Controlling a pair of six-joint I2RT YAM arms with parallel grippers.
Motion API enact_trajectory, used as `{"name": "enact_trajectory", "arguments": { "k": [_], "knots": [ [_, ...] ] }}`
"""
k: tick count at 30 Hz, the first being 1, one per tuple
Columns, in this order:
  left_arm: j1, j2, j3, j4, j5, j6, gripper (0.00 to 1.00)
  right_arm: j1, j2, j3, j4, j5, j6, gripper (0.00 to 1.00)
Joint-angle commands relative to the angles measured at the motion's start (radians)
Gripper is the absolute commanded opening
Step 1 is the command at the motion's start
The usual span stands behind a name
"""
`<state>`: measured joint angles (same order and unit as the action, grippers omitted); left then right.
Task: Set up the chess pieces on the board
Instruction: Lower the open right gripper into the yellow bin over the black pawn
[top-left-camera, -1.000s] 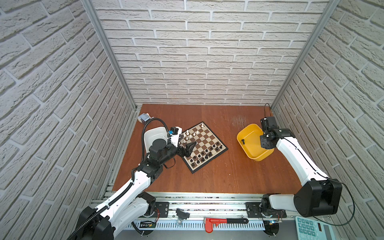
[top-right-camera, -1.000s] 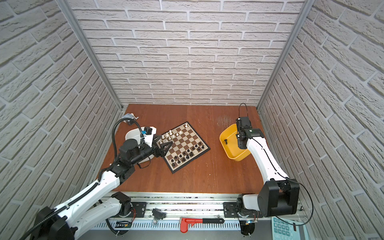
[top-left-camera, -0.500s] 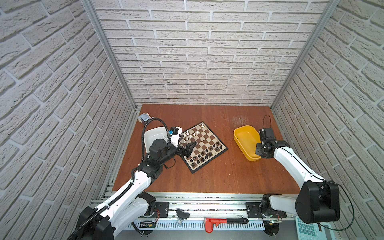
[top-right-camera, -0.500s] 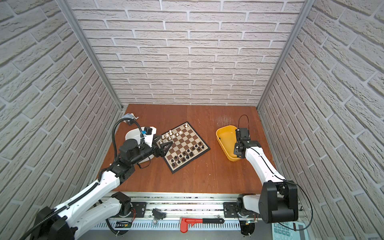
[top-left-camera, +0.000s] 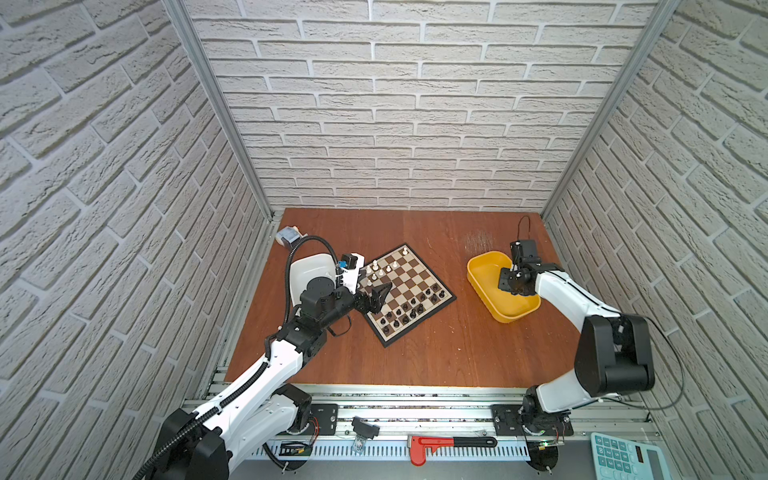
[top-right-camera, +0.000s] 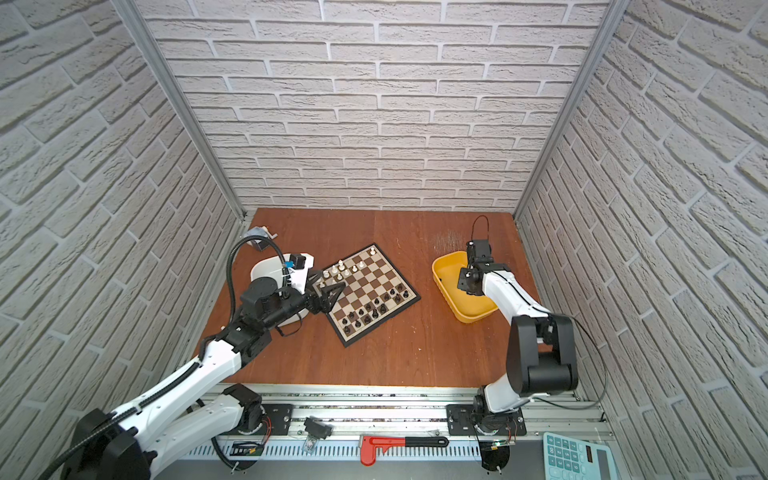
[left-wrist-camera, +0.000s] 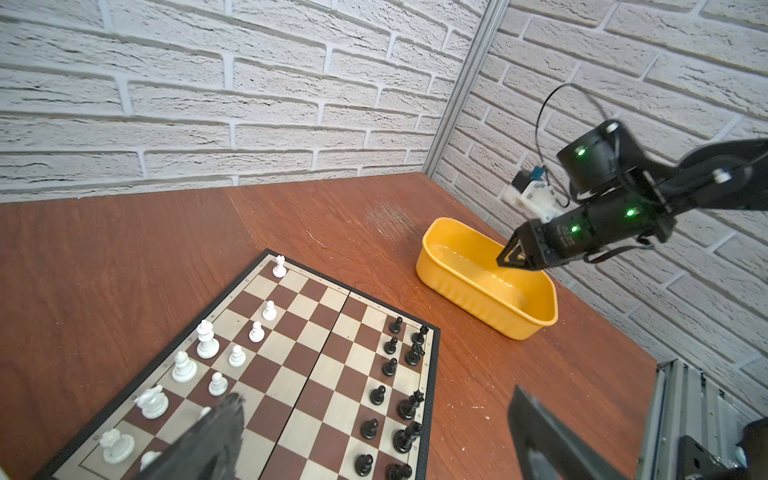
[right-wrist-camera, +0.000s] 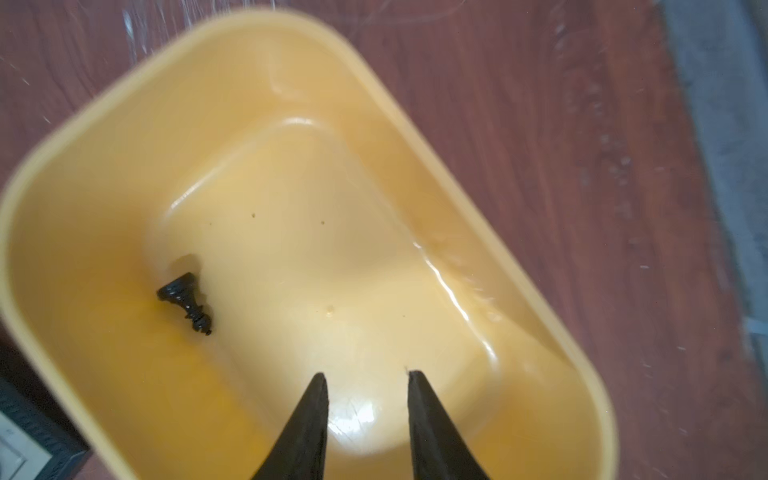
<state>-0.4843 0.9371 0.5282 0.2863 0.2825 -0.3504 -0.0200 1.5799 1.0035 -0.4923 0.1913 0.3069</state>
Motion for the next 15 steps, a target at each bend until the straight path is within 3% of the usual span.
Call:
{"name": "enact_trajectory", "arguments": {
  "k": [1, 8, 15],
  "knots": [
    [0.006, -0.013, -0.014, 0.018, -0.045, 0.021, 0.98, 0.014, 0.014, -0.054, 0.054, -0.076, 0.017, 0.35],
    [0.005, -0.019, -0.017, 0.001, -0.09, 0.025, 0.98, 0.058, 0.022, -0.124, 0.097, -0.19, 0.085, 0.33],
    [0.004, -0.016, -0.02, -0.002, -0.107, 0.007, 0.98, 0.126, -0.018, -0.145, 0.172, -0.25, 0.302, 0.37]
  ]
}}
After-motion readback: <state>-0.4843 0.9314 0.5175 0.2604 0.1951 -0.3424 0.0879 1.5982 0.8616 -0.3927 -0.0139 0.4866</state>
